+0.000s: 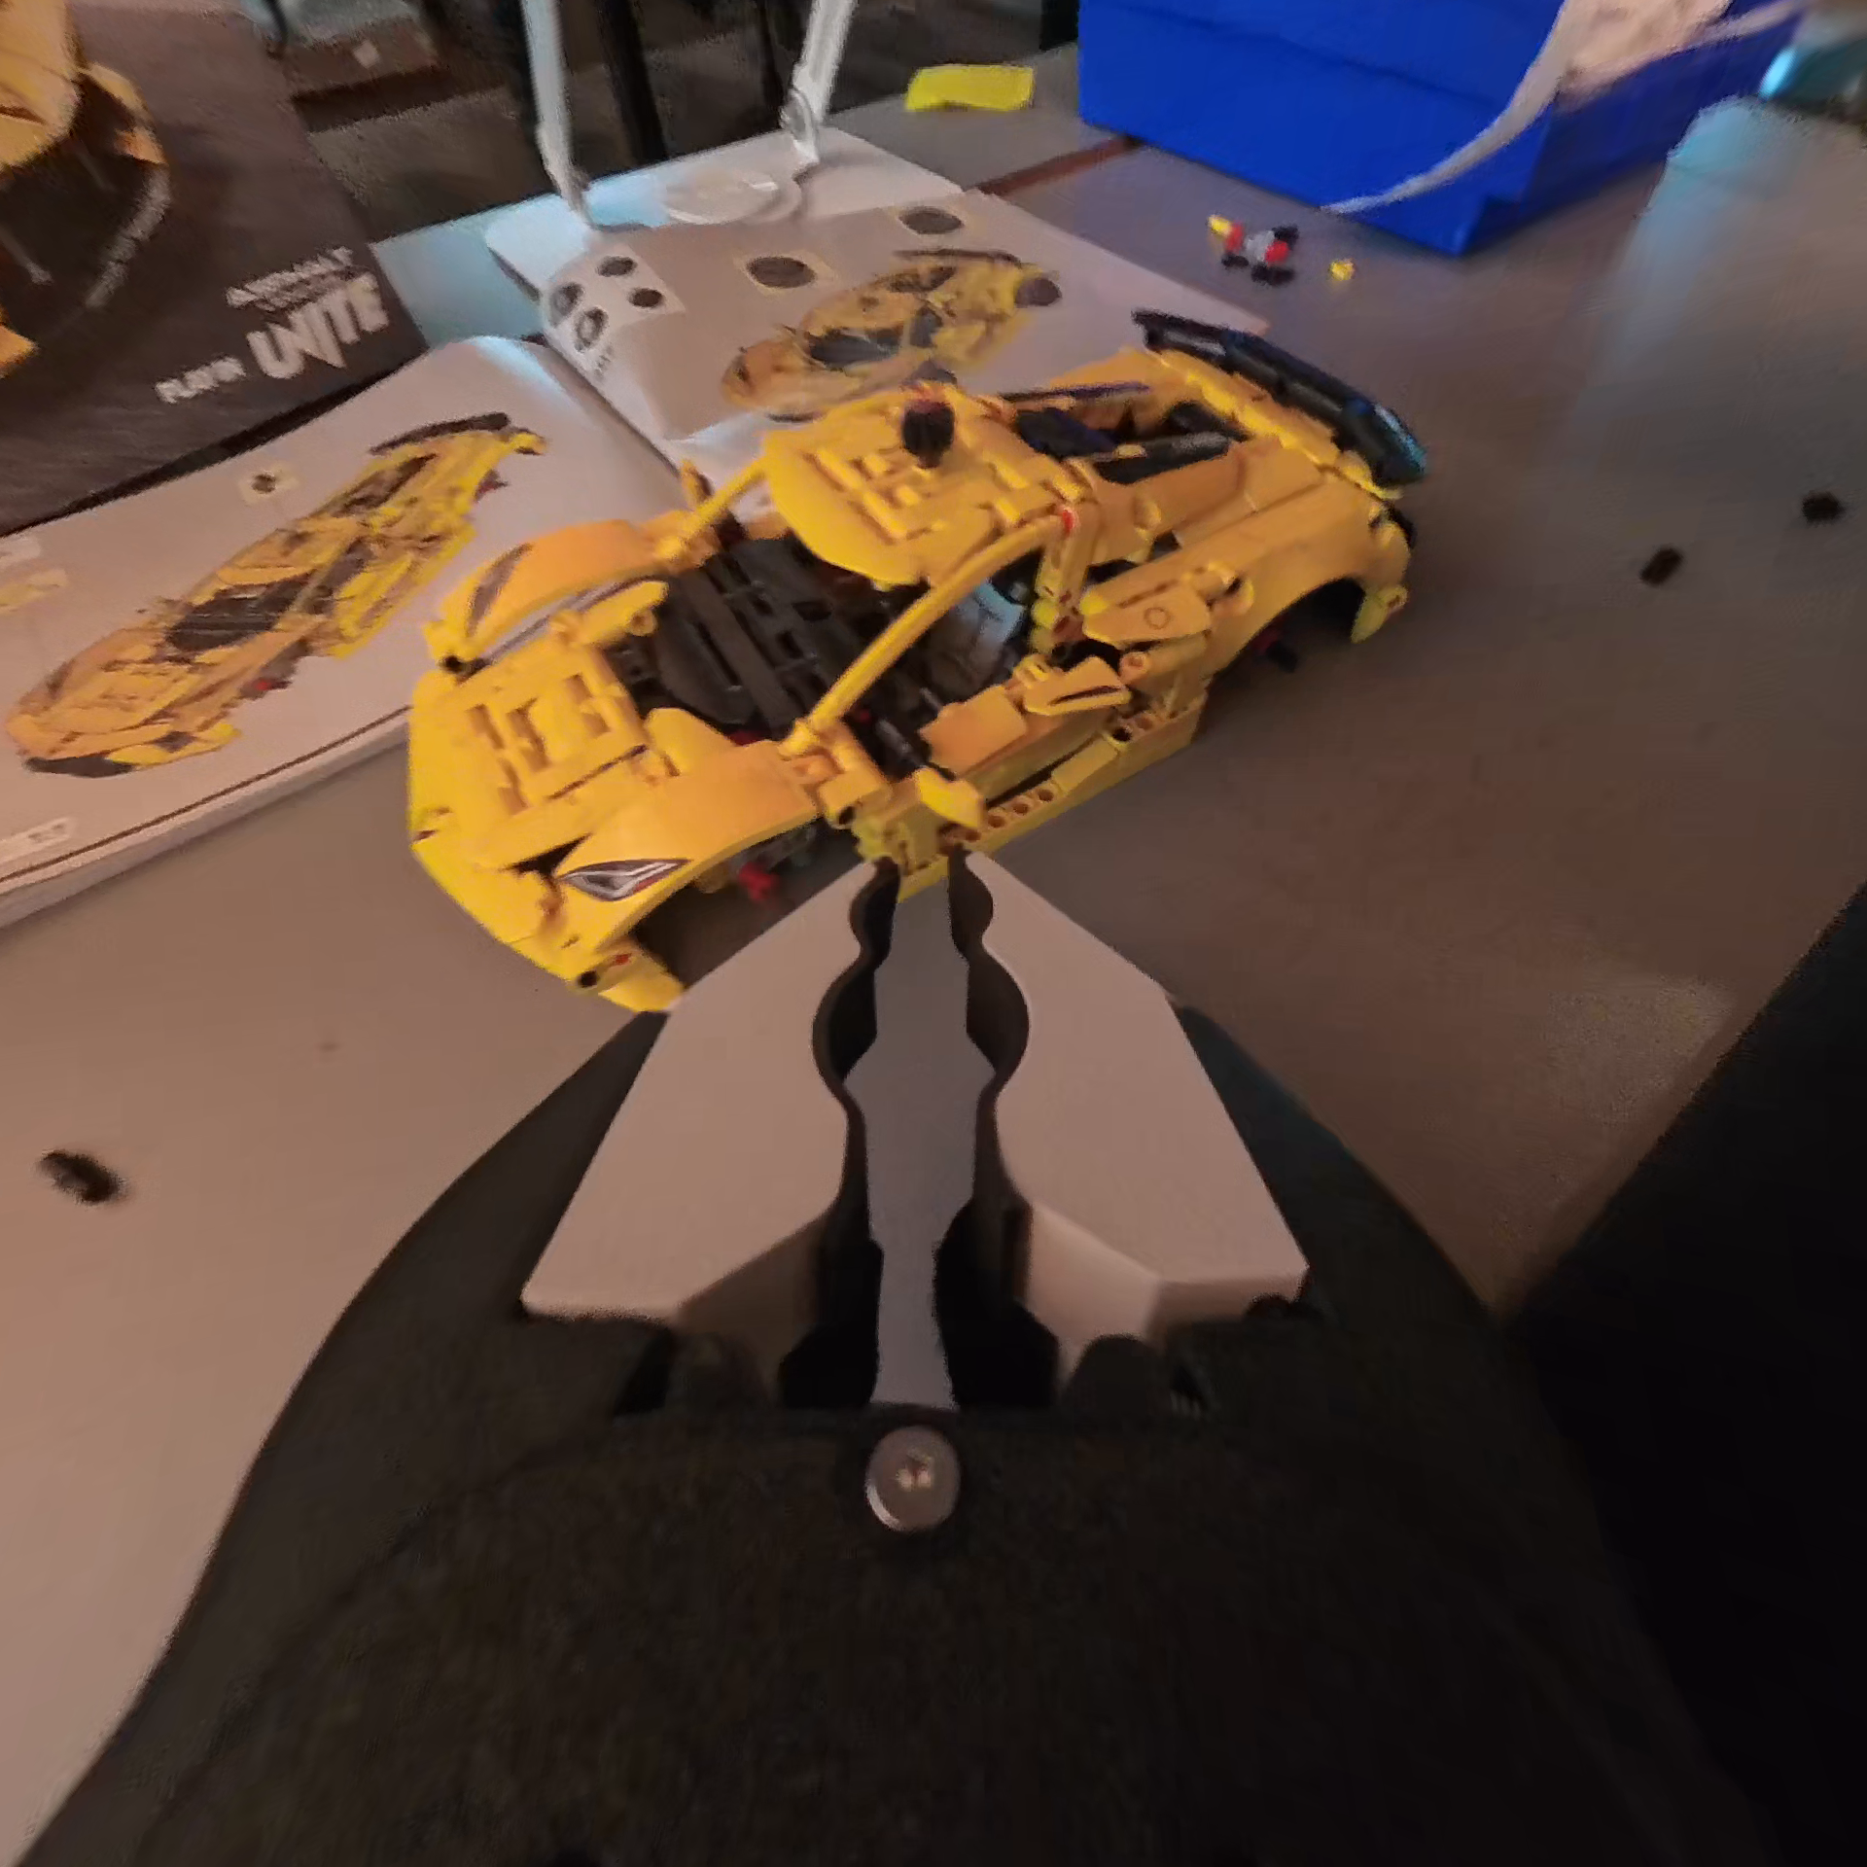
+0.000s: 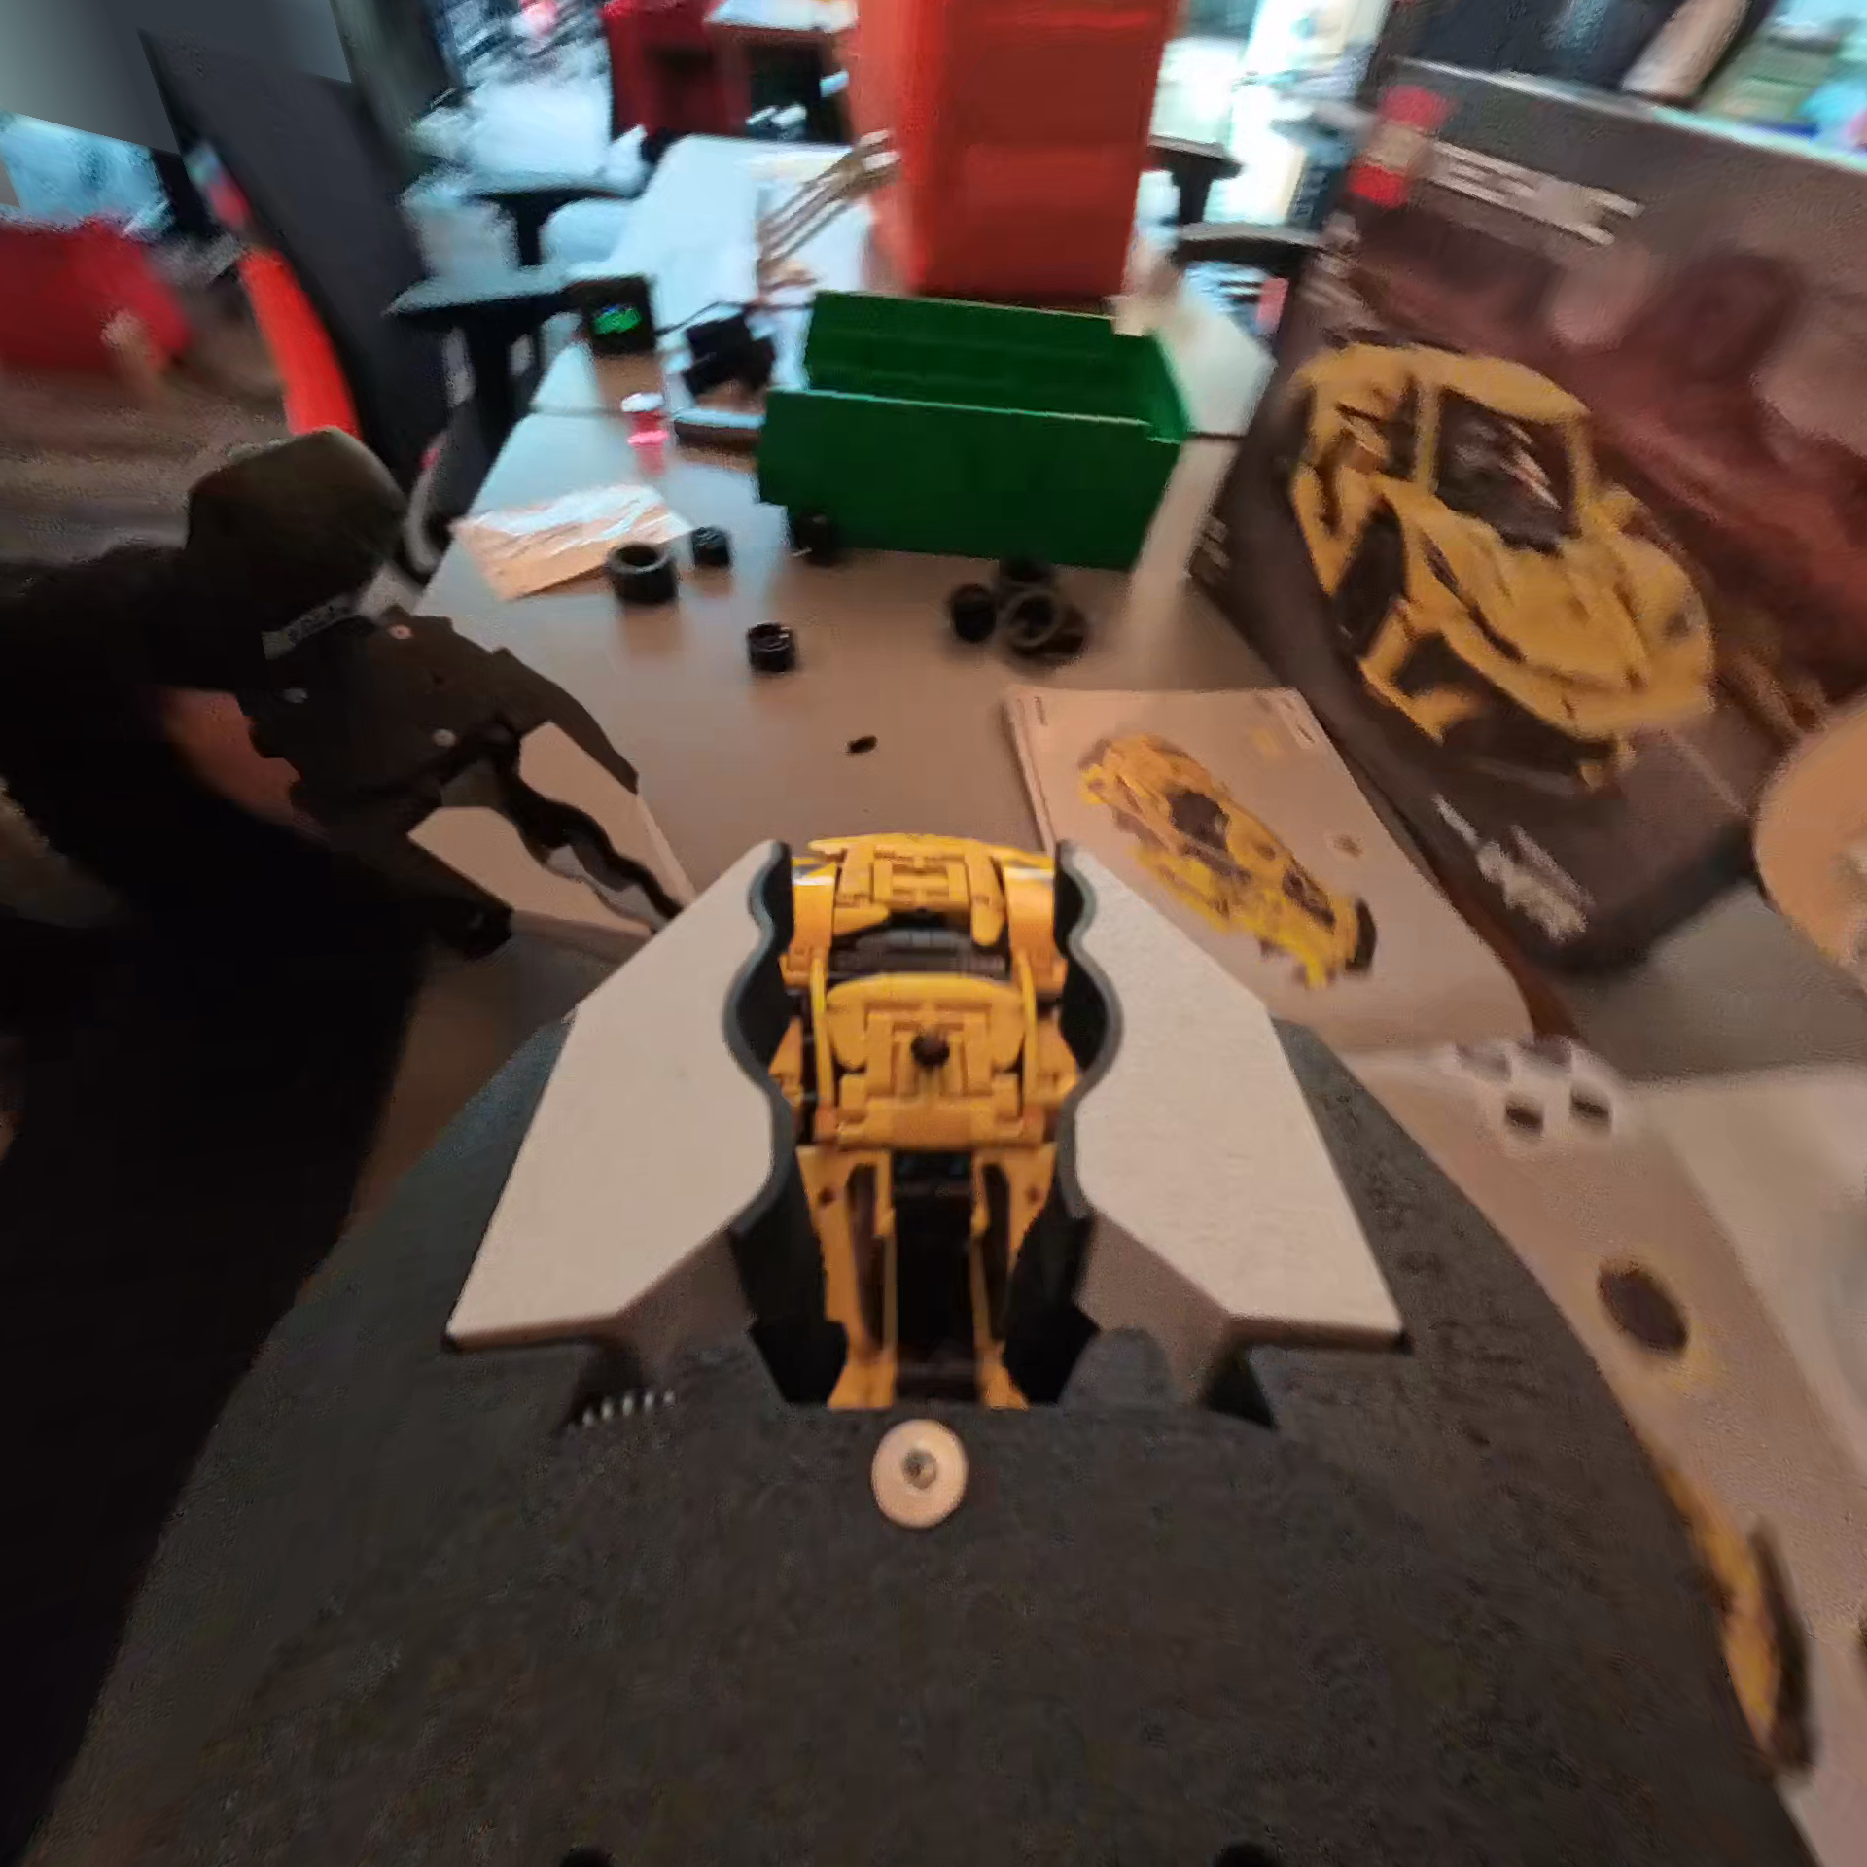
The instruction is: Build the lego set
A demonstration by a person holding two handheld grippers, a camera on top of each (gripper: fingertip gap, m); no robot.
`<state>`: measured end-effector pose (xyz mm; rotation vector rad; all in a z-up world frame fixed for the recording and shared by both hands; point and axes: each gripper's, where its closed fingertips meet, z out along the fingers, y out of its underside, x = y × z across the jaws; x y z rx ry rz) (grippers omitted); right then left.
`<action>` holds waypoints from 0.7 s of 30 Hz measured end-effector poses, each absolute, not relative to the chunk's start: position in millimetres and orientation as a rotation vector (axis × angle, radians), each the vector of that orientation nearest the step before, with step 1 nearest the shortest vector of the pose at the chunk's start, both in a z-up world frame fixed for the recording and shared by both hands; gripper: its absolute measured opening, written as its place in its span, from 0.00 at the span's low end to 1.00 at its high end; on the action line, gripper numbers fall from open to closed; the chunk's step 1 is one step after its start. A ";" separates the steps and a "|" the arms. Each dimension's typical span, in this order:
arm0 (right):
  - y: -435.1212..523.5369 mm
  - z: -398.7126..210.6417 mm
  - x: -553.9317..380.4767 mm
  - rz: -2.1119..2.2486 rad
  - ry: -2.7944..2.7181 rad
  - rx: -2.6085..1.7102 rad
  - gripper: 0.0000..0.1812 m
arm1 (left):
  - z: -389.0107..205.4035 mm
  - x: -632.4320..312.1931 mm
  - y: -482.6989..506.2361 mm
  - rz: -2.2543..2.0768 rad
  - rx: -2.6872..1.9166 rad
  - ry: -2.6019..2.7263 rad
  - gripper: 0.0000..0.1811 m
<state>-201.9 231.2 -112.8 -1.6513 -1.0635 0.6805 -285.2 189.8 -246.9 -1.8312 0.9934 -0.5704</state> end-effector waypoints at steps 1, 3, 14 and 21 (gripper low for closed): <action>223.8 -118.4 -189.5 0.668 -0.953 -1.690 0.32 | -241.3 -291.2 193.2 -0.589 -1.828 0.961 0.06; 208.2 -131.7 -164.7 0.660 -0.710 -1.779 0.42 | -226.5 -304.3 198.4 -0.655 -1.819 0.909 0.07; 138.0 -166.6 -113.8 0.568 -0.369 -1.828 0.25 | -181.1 -380.4 189.8 -0.787 -1.863 0.860 0.18; 96.6 -169.8 -126.3 0.474 -0.313 -1.597 0.30 | -200.4 -426.1 152.1 -0.428 -1.731 0.651 0.18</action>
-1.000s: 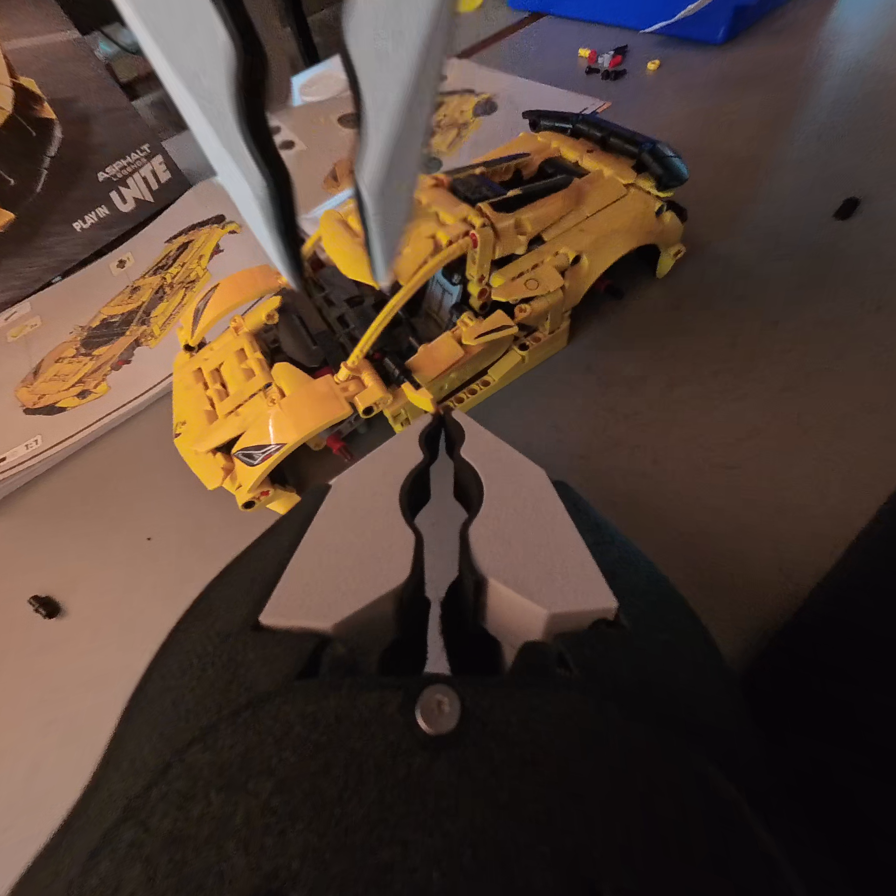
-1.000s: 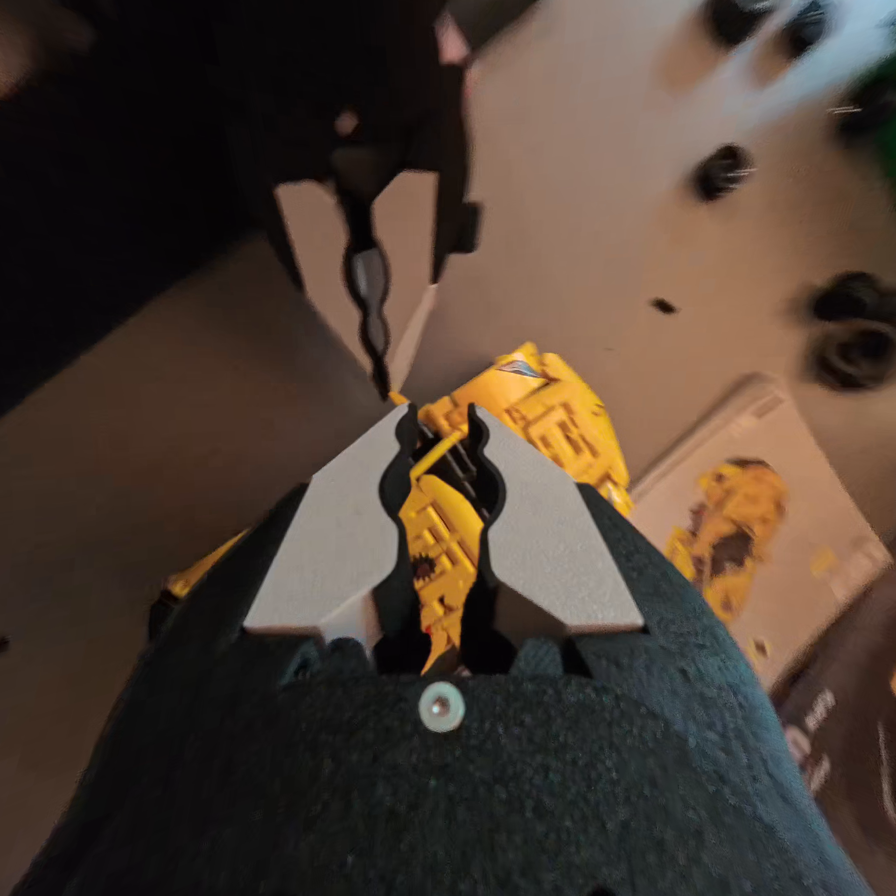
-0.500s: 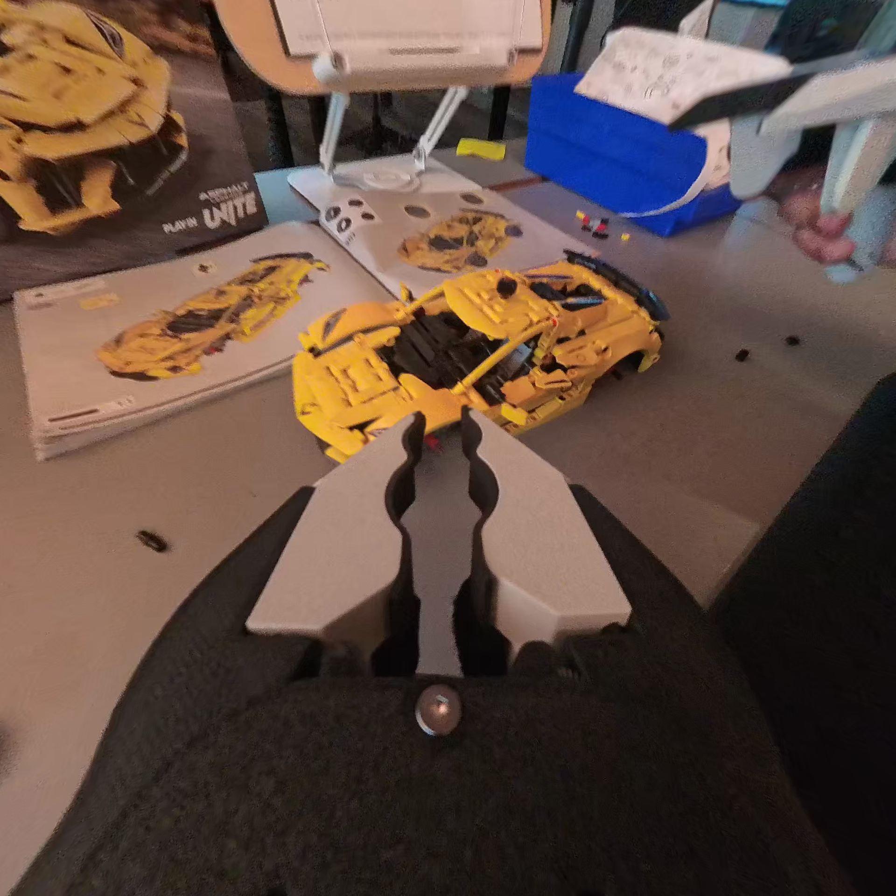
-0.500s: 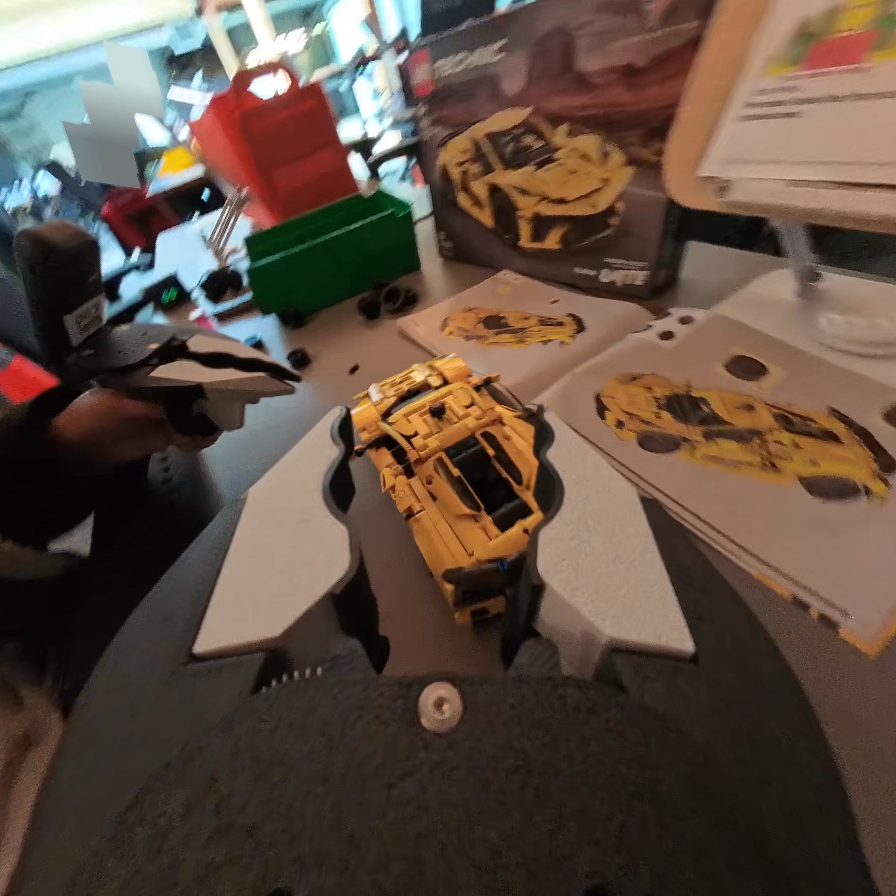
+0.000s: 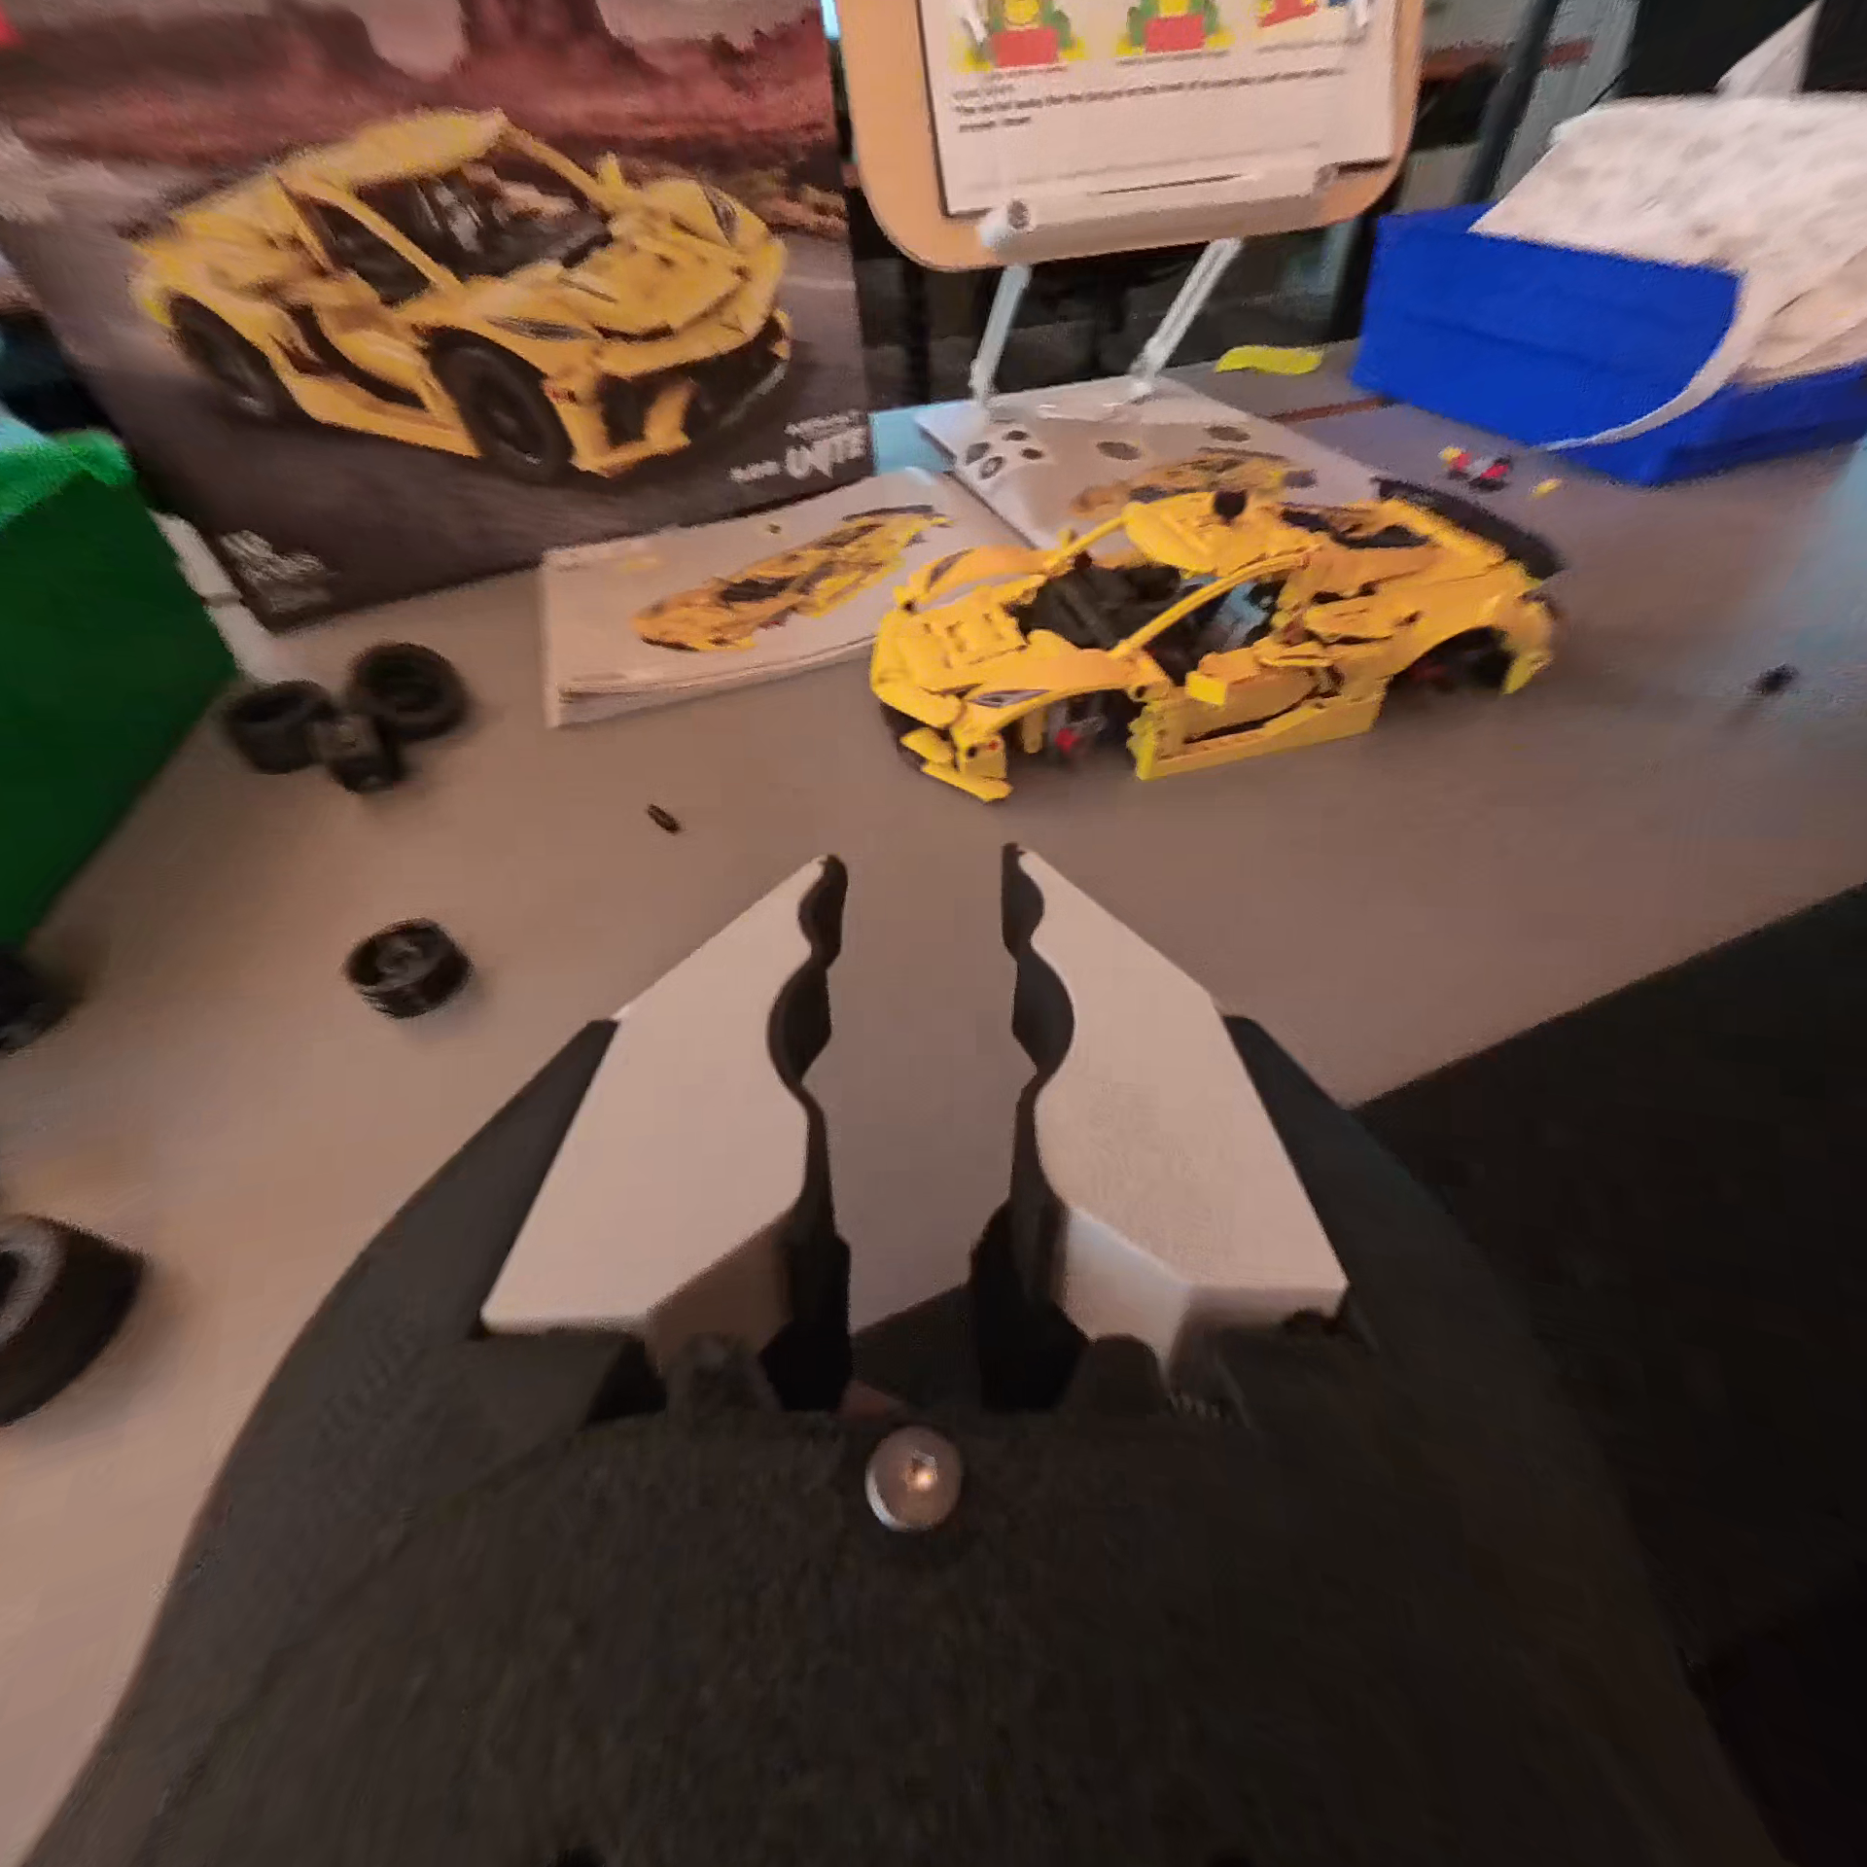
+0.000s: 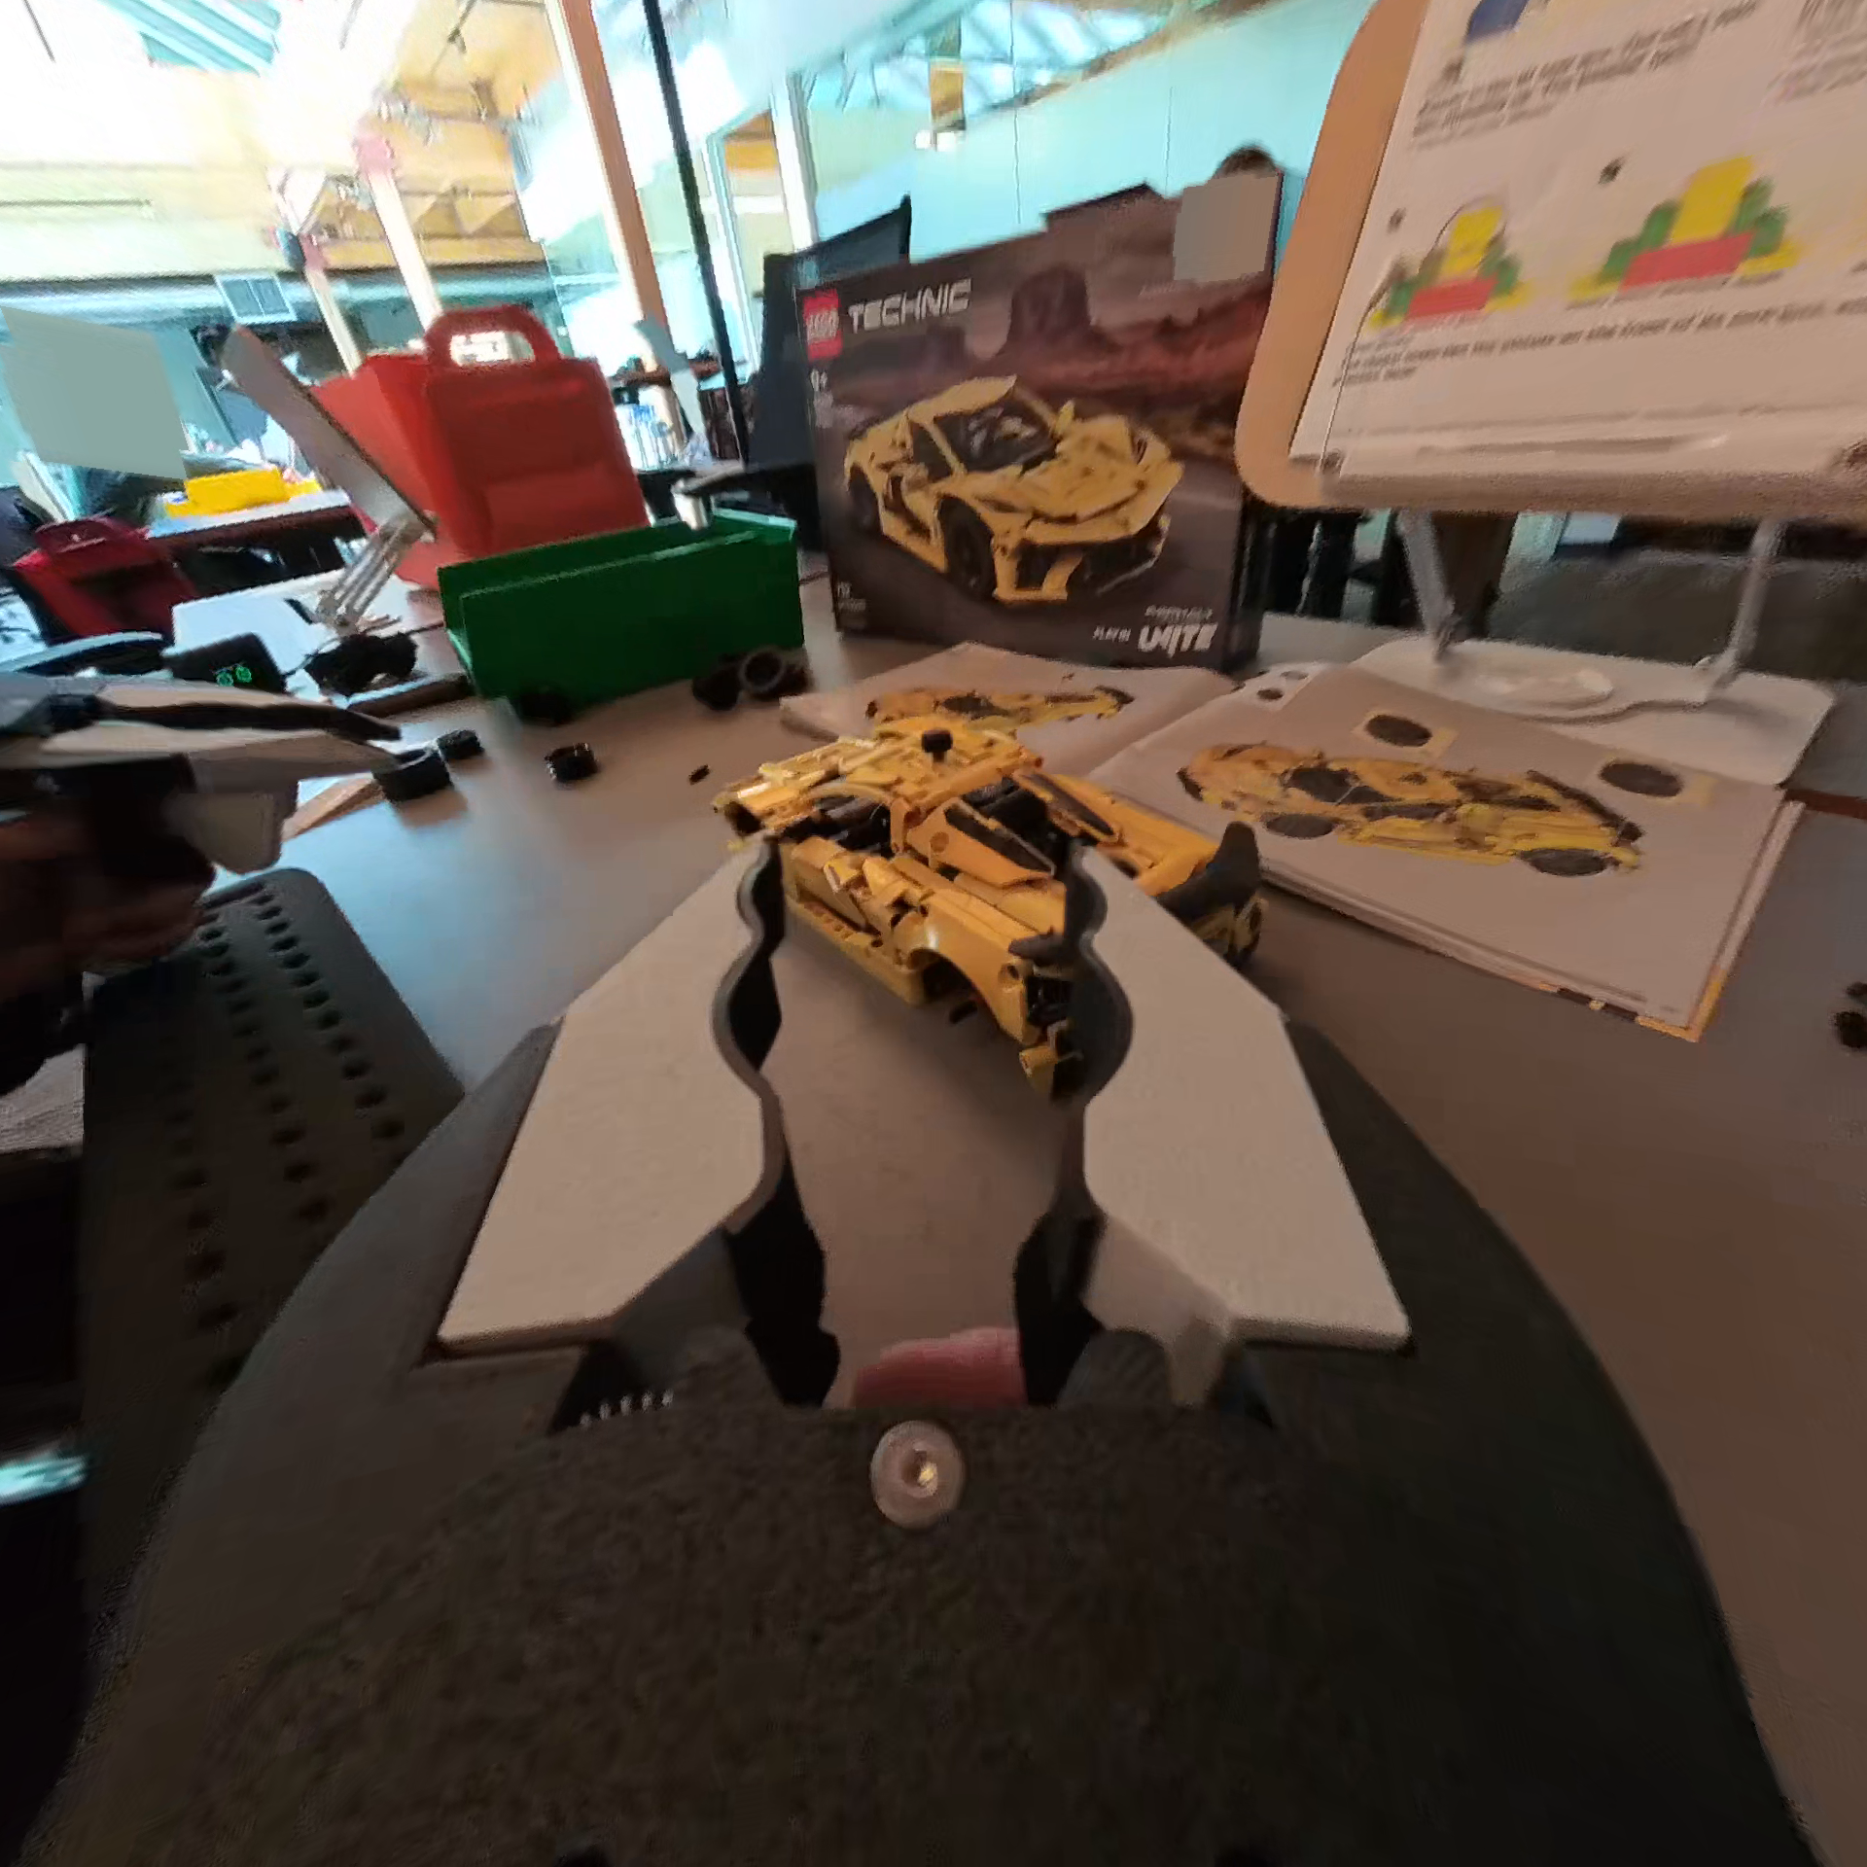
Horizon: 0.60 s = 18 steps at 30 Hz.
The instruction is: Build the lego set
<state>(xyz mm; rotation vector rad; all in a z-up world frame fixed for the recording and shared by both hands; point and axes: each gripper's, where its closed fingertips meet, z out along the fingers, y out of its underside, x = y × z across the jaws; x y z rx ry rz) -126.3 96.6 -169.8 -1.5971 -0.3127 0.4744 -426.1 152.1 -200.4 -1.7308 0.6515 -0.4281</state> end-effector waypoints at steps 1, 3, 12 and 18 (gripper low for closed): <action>94.2 -162.4 -123.4 0.450 -0.310 -1.574 0.30 | -194.8 -425.2 152.6 -0.359 -1.691 0.656 0.18; 90.9 -165.7 -114.1 0.398 -0.269 -1.579 0.27 | -183.7 -423.5 156.5 -0.271 -1.598 0.622 0.17; 77.7 -170.4 -116.5 0.405 -0.220 -1.602 0.31 | -196.2 -410.0 194.6 -0.167 -1.607 0.693 0.11; 115.0 -158.6 -103.2 0.359 -0.330 -1.707 0.32 | -195.2 -391.3 216.2 -0.203 -1.679 0.738 0.13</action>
